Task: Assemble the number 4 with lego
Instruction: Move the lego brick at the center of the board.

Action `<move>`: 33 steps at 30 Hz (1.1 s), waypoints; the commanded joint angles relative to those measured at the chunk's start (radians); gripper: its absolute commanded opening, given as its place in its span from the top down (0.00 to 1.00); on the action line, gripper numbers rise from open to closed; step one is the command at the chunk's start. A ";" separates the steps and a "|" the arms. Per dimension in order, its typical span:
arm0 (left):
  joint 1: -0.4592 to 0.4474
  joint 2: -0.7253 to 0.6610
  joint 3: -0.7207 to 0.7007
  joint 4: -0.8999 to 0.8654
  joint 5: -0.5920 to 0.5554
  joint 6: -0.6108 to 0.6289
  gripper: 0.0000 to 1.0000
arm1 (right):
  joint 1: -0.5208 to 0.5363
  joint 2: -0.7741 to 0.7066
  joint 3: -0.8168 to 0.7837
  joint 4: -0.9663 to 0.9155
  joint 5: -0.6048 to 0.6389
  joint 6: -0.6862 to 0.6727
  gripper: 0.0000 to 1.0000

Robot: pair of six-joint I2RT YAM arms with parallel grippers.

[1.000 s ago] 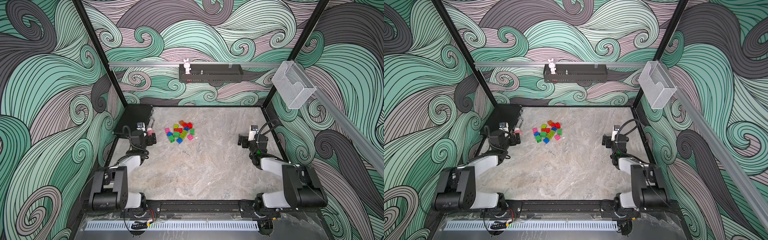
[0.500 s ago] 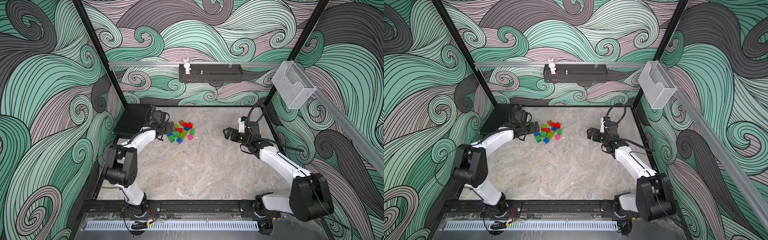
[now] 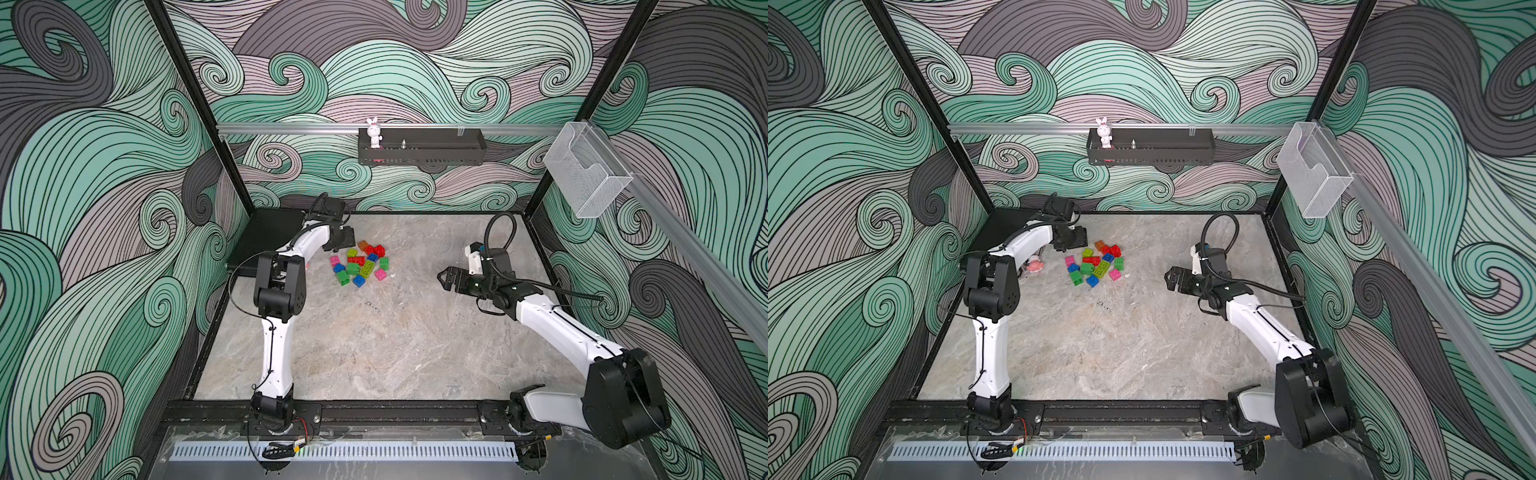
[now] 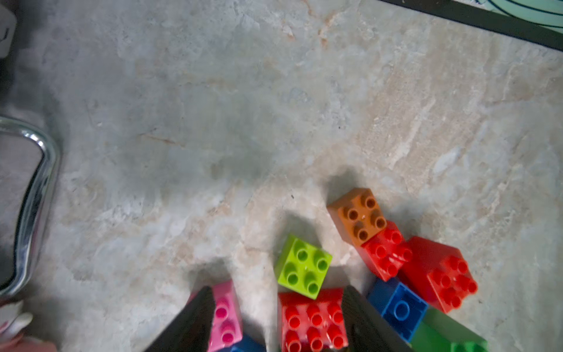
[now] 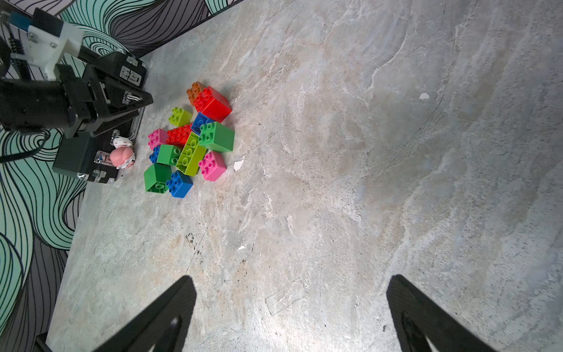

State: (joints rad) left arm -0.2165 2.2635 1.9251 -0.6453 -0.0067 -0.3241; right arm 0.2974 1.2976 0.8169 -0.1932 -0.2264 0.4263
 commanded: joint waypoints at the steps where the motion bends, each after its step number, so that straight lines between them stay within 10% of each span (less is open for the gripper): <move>1: 0.007 0.081 0.124 -0.123 0.056 0.068 0.44 | 0.003 -0.035 0.016 -0.044 0.035 -0.033 0.01; 33: -0.062 0.180 0.170 -0.163 0.067 0.403 0.54 | 0.003 -0.052 0.022 -0.109 0.083 -0.090 0.01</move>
State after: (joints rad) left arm -0.2653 2.4294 2.0972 -0.7921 0.0818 0.0113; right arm 0.2989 1.2457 0.8169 -0.2806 -0.1593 0.3515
